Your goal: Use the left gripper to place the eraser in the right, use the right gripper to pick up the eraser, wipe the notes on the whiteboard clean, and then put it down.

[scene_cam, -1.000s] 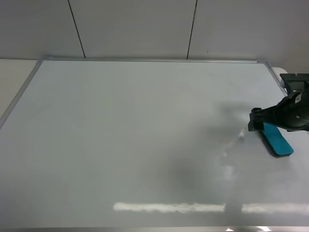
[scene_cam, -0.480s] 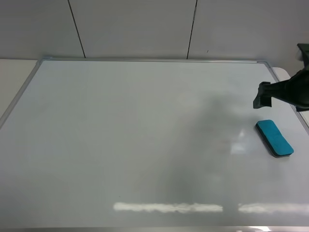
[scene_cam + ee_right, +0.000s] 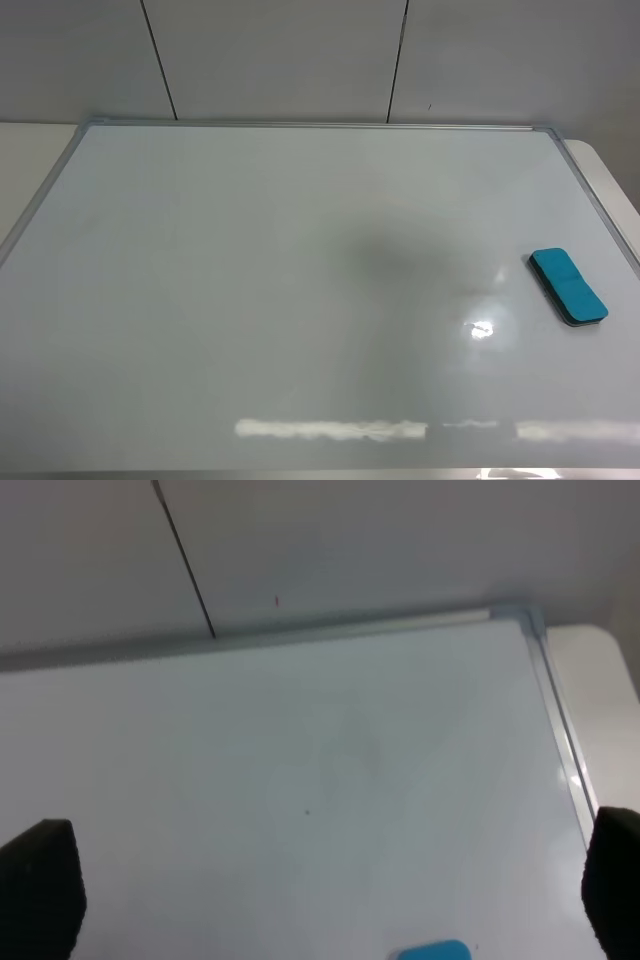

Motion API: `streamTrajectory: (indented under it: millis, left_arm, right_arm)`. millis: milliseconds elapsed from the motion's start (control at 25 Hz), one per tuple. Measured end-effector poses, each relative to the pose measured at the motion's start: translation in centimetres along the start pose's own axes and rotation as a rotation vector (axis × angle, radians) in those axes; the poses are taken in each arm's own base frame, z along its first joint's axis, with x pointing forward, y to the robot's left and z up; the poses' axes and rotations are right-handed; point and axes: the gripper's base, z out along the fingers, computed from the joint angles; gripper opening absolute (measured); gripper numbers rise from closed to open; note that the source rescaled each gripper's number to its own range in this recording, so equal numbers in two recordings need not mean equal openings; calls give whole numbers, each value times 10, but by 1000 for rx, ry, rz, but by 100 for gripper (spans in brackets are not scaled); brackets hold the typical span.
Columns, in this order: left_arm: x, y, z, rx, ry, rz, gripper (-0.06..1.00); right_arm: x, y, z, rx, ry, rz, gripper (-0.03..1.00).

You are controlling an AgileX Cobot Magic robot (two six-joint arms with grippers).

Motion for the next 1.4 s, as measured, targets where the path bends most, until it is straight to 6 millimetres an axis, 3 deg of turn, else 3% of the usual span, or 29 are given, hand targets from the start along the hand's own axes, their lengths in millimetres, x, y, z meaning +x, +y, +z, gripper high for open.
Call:
streamTrajectory:
  millis: [200, 360, 480, 720, 1400]
  left_arm:
    - [0, 0, 0, 0, 0, 0, 100]
    - [0, 0, 0, 0, 0, 0, 100]
    - [0, 0, 0, 0, 0, 0, 100]
    - [0, 0, 0, 0, 0, 0, 100]
    - [0, 0, 0, 0, 0, 0, 100]
  right_arm:
    - [29, 6, -81, -26, -111, -46, 100]
    - [57, 3, -116, 19, -153, -122, 100]
    - [83, -2, -114, 49, -90, -136, 100]
    - [120, -10, -78, 64, 104, -81, 100]
    - [122, -12, -77, 83, 114, -75, 100]
